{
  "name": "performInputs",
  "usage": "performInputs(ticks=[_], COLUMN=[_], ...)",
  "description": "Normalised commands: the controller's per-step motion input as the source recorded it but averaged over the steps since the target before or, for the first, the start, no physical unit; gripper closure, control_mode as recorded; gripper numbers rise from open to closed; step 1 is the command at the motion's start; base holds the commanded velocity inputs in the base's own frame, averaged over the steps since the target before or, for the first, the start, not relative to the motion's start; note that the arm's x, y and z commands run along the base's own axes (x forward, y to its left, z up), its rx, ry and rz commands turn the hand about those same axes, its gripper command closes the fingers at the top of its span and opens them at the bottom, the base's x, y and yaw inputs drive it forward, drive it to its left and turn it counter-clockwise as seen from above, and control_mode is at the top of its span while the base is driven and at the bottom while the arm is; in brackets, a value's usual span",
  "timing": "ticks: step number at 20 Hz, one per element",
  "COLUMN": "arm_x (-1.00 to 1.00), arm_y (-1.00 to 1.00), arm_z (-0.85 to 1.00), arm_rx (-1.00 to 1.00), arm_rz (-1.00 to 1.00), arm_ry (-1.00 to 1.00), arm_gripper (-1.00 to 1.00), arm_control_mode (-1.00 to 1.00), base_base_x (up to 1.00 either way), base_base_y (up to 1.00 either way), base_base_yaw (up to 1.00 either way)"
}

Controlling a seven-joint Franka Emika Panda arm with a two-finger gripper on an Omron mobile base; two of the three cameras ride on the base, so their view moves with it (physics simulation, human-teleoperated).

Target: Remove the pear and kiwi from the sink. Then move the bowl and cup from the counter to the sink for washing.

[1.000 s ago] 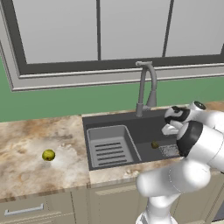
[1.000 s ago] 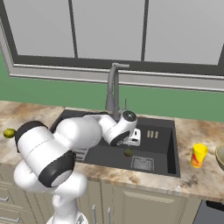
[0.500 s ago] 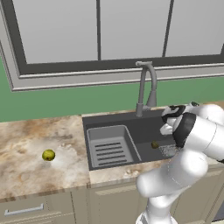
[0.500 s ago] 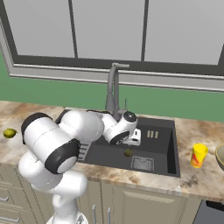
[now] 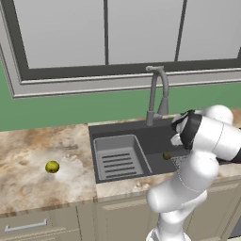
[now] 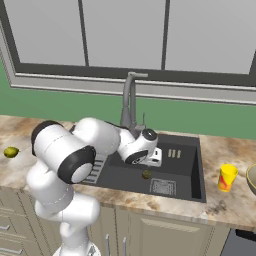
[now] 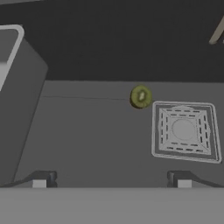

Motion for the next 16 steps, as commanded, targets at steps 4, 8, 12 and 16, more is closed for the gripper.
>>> performInputs(ticks=[4,8,12,16], arm_x=[0.14,0.13,0.13,0.14], arm_y=[-0.06,-0.06,-0.06,-0.07], arm_z=[-0.11,-0.10,-0.09,-0.11], arm_rx=[0.02,0.05,0.06,0.03], arm_rz=[0.00,0.00,0.00,0.00], arm_ry=[0.00,0.00,0.00,0.00], arm_gripper=[-1.00,-1.00,-1.00,-1.00], arm_control_mode=[-1.00,-1.00,-1.00,-1.00], base_base_x=[0.00,0.00,0.00,0.00], base_base_y=[0.00,0.00,0.00,0.00], base_base_yaw=[0.00,0.00,0.00,0.00])
